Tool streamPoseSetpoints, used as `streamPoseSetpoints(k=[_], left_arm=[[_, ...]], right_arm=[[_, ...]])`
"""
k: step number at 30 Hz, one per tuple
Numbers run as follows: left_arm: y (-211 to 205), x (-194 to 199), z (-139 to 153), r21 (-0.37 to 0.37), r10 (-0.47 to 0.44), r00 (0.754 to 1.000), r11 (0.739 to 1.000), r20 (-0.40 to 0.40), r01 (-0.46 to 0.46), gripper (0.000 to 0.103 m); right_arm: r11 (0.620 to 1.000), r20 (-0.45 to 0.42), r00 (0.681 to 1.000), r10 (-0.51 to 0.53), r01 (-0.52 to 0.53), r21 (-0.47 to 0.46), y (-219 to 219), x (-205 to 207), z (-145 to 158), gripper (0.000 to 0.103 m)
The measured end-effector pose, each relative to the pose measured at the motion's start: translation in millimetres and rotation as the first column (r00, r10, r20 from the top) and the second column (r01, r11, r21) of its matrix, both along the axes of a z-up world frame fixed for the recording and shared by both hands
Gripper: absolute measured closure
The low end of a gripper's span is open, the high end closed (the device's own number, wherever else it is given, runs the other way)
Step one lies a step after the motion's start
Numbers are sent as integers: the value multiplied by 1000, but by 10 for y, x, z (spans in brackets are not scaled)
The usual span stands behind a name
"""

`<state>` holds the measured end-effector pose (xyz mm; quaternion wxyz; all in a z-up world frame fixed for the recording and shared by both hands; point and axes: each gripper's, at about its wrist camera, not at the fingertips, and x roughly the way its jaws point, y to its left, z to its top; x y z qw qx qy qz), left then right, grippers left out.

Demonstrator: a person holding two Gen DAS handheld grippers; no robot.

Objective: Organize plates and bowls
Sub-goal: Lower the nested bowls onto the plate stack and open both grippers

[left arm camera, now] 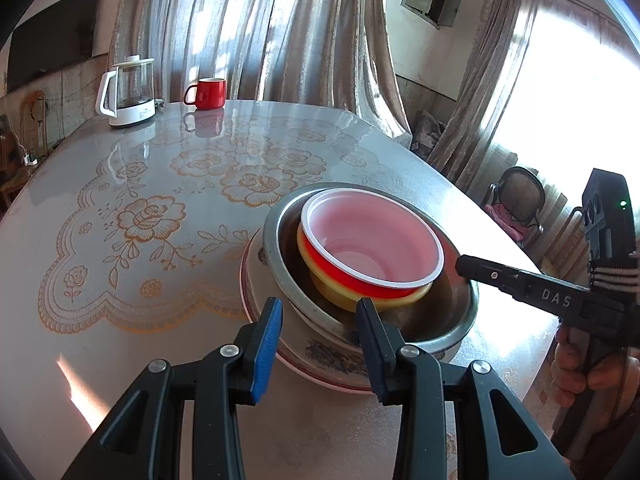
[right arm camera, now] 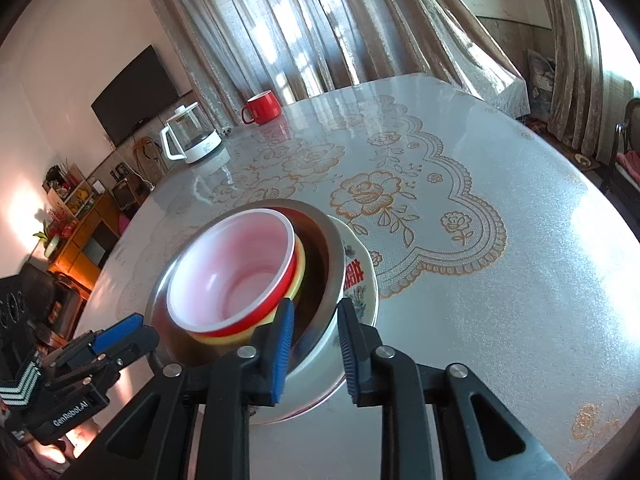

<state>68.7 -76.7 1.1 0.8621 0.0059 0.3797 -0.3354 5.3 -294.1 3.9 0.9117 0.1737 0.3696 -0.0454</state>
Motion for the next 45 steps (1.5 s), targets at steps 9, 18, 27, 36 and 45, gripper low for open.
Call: streamPoseSetpoints(k=[9, 18, 27, 36, 45], left_arm=[[-47, -53, 8, 5, -15, 1000, 1000, 17, 15, 65], [-49, -87, 17, 6, -14, 1000, 1000, 25, 14, 65], [-19, -139, 30, 3, -5, 1000, 1000, 25, 5, 65], [5, -156, 28, -1, 19, 1000, 1000, 18, -19, 65], [30, -173, 32, 8, 45, 999, 999, 17, -45, 65]], right_arm=[[1000, -9, 1000, -1, 1, -19, 21, 10, -16, 85], [1000, -13, 1000, -1, 1, -20, 34, 3, -10, 84], [1000, -13, 1000, -3, 3, -28, 61, -4, -7, 82], [999, -12, 1000, -6, 6, -47, 114, -32, -2, 82], [999, -9, 1000, -3, 3, -38, 117, -42, -6, 81]])
